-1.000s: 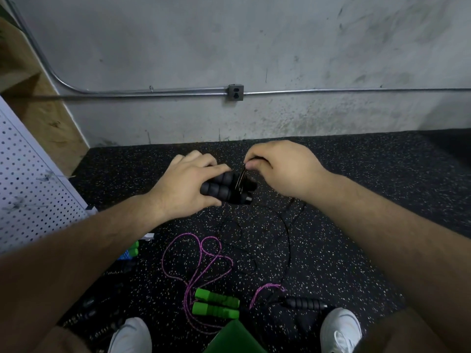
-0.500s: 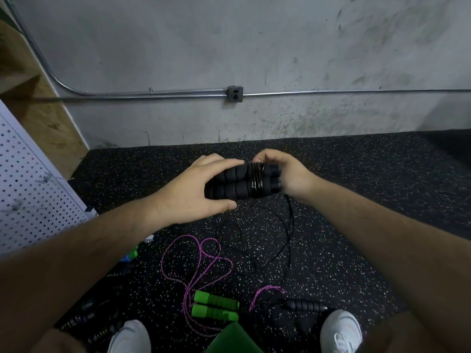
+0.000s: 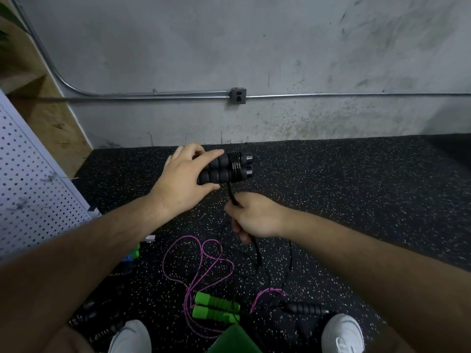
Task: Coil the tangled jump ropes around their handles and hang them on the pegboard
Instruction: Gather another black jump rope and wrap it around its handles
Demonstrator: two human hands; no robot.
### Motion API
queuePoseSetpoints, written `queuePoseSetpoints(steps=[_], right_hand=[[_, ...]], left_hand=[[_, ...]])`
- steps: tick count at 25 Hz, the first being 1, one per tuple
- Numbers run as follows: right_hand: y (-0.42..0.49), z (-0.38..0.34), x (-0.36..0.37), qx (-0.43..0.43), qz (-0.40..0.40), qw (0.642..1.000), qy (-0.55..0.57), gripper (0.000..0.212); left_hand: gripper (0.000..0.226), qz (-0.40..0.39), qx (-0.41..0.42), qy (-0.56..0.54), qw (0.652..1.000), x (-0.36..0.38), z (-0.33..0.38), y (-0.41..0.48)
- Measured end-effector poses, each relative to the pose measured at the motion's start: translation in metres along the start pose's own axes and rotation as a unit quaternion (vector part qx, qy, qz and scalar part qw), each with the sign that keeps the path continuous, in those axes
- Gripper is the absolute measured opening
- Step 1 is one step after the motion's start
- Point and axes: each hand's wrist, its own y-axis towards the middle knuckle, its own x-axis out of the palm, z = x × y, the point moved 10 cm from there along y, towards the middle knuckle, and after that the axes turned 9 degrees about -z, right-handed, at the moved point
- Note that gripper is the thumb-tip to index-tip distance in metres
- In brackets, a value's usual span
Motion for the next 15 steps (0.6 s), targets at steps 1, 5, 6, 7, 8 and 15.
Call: queuePoseSetpoints(steps=[1,5,6,7,8,15], right_hand=[[-0.005,-0.004,0.005,0.01,-0.027,1.0,-0.004,0.025],[-0.034,-0.028,-0.005,-0.003,-0.041,0.989,-0.141,0.025],[-0.041,-0.038,-0.019,-0.025,0.006,0.977,-0.21,0.024],[-0.048,-0.049,-0.033,-0.049,0.058,0.96,-0.27,0.021],[-0.053,-0.058,-0.046,-0.071,0.107,0.938,-0.321,0.019],[-0.045,-0.039,-0.11,-0.131,0.236,0.909,-0.317,0.008]], left_hand=[[0.076,-0.007,-0.004,0.017,1.0,0.002,-0.004,0.001],[0.076,-0.037,0.003,0.075,0.996,0.009,-0.006,0.003],[0.076,-0.039,0.009,0.082,0.996,0.009,-0.004,0.004],[0.076,-0.044,0.017,0.084,0.995,0.009,0.0,0.004],[0.076,-0.057,0.031,0.083,0.994,0.01,0.004,0.004],[0.072,-0.178,0.117,-0.036,0.976,0.027,0.043,-0.015]])
